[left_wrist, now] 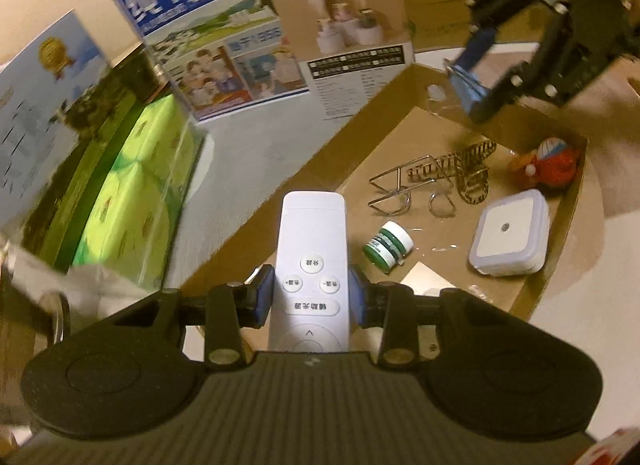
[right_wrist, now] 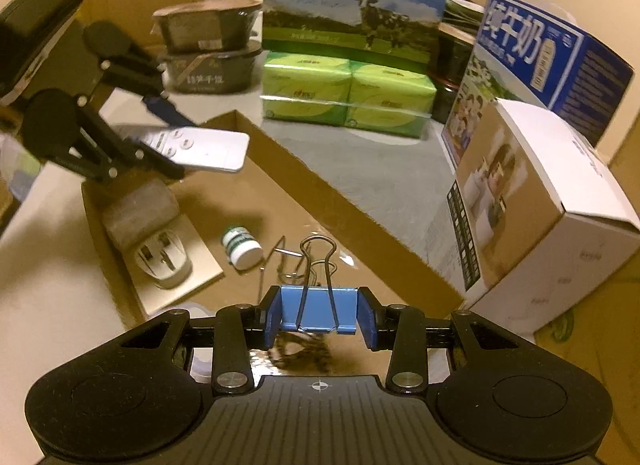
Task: Organize rigid objects
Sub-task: 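Lower the remote and binder clip into the tray with both tools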
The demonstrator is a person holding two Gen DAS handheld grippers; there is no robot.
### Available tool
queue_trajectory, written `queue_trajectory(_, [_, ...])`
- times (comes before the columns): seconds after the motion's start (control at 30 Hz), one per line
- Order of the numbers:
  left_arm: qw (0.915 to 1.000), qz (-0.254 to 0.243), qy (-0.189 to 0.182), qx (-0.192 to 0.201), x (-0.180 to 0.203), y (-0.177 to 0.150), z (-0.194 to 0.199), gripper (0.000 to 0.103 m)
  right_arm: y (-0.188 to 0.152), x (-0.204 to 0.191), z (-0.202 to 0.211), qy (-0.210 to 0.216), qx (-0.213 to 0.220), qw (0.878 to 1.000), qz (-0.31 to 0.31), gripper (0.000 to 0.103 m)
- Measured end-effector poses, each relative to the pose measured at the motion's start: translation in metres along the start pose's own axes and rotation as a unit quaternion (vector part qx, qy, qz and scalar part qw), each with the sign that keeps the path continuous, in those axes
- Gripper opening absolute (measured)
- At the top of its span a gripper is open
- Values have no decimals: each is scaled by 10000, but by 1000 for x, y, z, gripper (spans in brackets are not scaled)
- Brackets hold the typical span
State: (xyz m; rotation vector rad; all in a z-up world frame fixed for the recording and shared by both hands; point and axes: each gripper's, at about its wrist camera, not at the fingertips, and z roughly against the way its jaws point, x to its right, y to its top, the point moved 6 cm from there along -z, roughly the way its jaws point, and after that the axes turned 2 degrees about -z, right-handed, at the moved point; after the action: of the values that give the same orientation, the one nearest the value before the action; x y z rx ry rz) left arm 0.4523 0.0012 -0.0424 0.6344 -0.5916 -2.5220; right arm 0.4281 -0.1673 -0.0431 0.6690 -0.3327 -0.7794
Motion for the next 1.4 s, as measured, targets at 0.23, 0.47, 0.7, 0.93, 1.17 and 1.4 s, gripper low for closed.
queue_trajectory(0.23, [9972, -740, -52, -34, -4, 0, -19, 35, 3, 8, -16, -69, -108, 9976, 680, 40])
queue_trajectory(0.47, [9922, -1213, -197, -204, -3, -1, -38, 35, -1, 17, -37, -187, -308, 9935, 1077, 40])
queue_trajectory(0.7, [9906, -1289, -359, -291, -2, 0, -51, 35, 0, 22, -50, -199, -379, 9928, 1118, 40])
queue_trajectory(0.93, [9957, -827, -320, -260, -12, 3, -55, 42, -1, 25, -58, -238, -423, 9929, 1089, 40])
queue_trajectory(1.17, [9961, -802, -329, -176, -11, 2, -52, 42, -1, 27, -60, -254, -448, 9931, 1057, 40])
queue_trajectory(1.4, [9965, -772, -303, -130, -10, 3, -50, 42, 0, 27, -61, -278, -445, 9935, 1008, 40])
